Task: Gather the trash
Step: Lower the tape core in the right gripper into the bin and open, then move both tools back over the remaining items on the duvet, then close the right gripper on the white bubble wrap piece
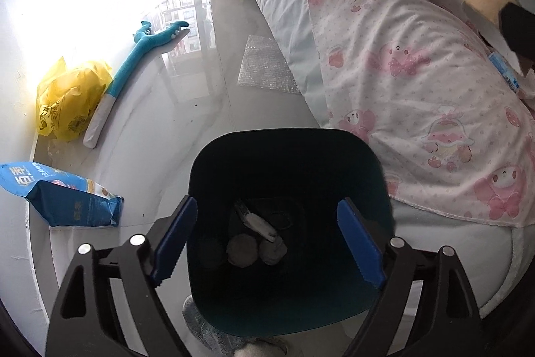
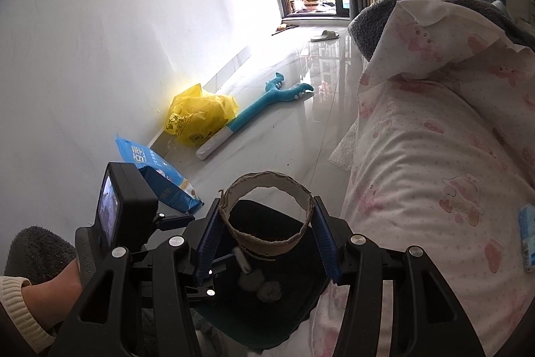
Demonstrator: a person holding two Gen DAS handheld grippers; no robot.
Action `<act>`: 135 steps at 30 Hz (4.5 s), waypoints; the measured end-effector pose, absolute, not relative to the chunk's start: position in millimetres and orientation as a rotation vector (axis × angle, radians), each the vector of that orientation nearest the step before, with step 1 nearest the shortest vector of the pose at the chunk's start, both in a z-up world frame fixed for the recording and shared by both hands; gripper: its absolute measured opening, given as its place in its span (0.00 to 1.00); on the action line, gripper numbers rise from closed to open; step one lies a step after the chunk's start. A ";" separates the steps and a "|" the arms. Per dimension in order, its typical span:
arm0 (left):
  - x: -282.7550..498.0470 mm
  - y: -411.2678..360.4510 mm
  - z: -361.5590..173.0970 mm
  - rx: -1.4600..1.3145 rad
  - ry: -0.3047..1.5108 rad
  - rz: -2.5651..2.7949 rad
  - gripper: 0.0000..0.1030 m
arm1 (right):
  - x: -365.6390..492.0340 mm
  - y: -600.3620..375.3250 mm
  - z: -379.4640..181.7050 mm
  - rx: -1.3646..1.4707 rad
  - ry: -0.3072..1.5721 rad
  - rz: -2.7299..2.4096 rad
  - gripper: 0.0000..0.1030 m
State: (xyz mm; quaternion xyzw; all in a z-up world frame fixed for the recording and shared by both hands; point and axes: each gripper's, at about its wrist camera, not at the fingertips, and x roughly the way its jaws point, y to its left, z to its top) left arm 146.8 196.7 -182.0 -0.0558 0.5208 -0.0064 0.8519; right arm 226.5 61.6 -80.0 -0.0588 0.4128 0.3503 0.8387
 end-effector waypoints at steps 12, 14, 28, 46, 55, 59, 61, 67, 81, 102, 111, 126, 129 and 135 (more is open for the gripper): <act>121.9 240.0 -157.2 -0.180 0.993 0.055 0.89 | 234.8 97.4 -122.9 -0.167 0.979 0.734 0.52; 116.8 245.4 -149.5 -0.174 0.962 0.065 0.90 | 235.9 103.0 -132.3 -0.174 1.002 0.731 0.51; 86.9 270.2 -99.4 -0.181 0.763 0.073 0.91 | 238.1 145.0 -198.6 -0.259 1.164 0.702 0.52; 72.0 264.3 -43.8 -0.141 0.603 0.031 0.91 | 227.5 160.2 -264.2 -0.395 1.325 0.674 0.56; 71.2 247.8 -12.8 -0.100 0.516 -0.002 0.91 | 225.1 139.6 -255.7 -0.351 1.284 0.657 0.68; 71.2 243.8 -1.9 -0.108 0.487 -0.013 0.91 | 227.6 129.8 -236.2 -0.311 1.226 0.666 0.69; 71.7 241.2 3.9 -0.110 0.472 -0.016 0.91 | 229.0 125.6 -222.4 -0.289 1.187 0.670 0.70; 78.2 226.6 16.9 -0.110 0.448 -0.034 0.92 | 231.4 112.8 -188.7 -0.258 1.090 0.692 0.71; 104.8 170.9 19.5 -0.058 0.445 -0.120 0.93 | 247.8 56.8 -116.3 -0.217 0.893 0.667 0.73; 154.9 93.5 -0.7 -0.092 0.501 -0.269 0.93 | 281.7 -82.2 -61.7 -0.234 0.722 0.517 0.76; 173.6 59.8 -13.9 -0.073 0.534 -0.321 0.93 | 294.6 -137.8 -57.2 -0.180 0.721 0.459 0.77; 204.4 11.5 -43.6 -0.036 0.611 -0.431 0.93 | 333.6 -201.2 -57.4 -0.157 0.718 0.427 0.78; 211.0 2.8 -47.9 -0.034 0.622 -0.451 0.93 | 339.6 -206.1 -59.7 -0.163 0.728 0.437 0.78; 223.1 -11.7 -53.9 -0.032 0.645 -0.496 0.93 | 348.4 -214.8 -62.9 -0.159 0.737 0.461 0.80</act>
